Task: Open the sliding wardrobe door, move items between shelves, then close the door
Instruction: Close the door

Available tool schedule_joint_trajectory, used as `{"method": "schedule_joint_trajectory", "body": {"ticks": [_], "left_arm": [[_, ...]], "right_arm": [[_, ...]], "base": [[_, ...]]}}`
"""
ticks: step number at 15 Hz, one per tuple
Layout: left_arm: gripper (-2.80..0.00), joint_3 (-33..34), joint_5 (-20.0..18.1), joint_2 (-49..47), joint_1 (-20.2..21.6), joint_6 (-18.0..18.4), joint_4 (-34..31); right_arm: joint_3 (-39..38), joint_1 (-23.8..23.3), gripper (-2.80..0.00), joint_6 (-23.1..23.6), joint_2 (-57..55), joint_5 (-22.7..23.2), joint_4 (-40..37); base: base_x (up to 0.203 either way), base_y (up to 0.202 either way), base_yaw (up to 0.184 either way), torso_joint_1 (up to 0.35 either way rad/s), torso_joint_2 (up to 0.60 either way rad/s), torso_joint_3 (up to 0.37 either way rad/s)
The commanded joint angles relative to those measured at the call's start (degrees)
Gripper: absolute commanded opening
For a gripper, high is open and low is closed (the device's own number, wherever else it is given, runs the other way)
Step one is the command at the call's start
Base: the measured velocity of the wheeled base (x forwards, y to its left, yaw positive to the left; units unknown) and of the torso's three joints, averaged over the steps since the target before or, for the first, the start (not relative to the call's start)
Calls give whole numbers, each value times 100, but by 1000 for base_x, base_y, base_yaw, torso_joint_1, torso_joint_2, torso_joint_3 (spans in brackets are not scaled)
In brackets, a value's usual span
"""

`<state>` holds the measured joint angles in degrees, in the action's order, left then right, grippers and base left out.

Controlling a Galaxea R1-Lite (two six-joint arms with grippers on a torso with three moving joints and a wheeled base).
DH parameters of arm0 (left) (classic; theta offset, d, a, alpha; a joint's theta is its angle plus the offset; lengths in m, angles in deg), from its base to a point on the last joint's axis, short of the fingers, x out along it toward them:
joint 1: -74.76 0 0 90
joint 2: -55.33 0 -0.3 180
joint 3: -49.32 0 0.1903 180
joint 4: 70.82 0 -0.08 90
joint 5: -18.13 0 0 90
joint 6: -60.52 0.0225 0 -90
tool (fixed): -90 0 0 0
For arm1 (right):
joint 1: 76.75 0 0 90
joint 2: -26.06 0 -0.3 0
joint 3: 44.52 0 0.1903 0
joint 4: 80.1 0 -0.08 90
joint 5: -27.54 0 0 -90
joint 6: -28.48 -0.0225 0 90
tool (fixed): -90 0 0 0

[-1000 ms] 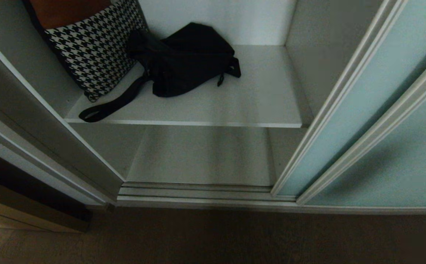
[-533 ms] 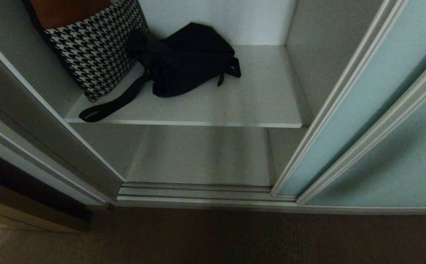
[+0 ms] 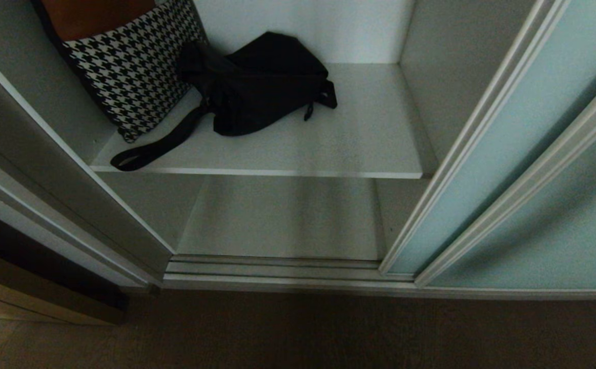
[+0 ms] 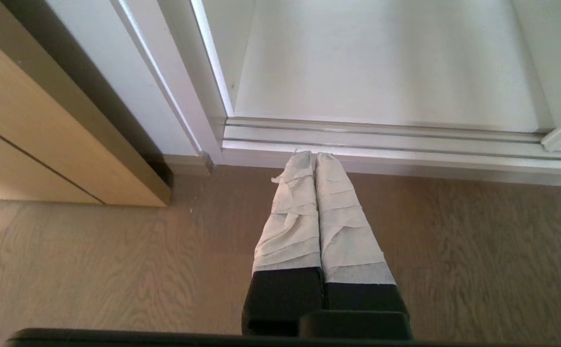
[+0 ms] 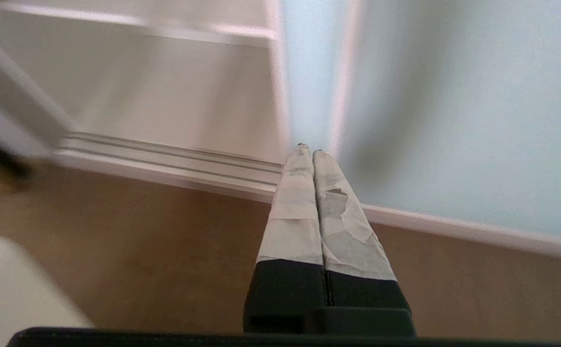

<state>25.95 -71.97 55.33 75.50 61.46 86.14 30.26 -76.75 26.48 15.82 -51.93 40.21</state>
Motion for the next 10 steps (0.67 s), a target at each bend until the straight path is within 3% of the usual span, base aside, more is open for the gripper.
{"method": "schedule_joint_trajectory", "body": {"ticks": [1, 5, 10], "left_arm": [[-280, 0, 2, -9, 5, 3, 3], [-280, 0, 2, -9, 5, -6, 3], [-280, 0, 2, -9, 5, 3, 3]], "right_arm": [[397, 0, -280, -44, -621, 220, -6], [1534, 0, -280, -660, -1788, 809, 51], [2285, -61, -280, -1345, -2827, 900, 634]], "base": [[0, 0, 0, 0, 0, 0], [0, 0, 0, 0, 0, 0], [0, 0, 0, 0, 0, 0]]}}
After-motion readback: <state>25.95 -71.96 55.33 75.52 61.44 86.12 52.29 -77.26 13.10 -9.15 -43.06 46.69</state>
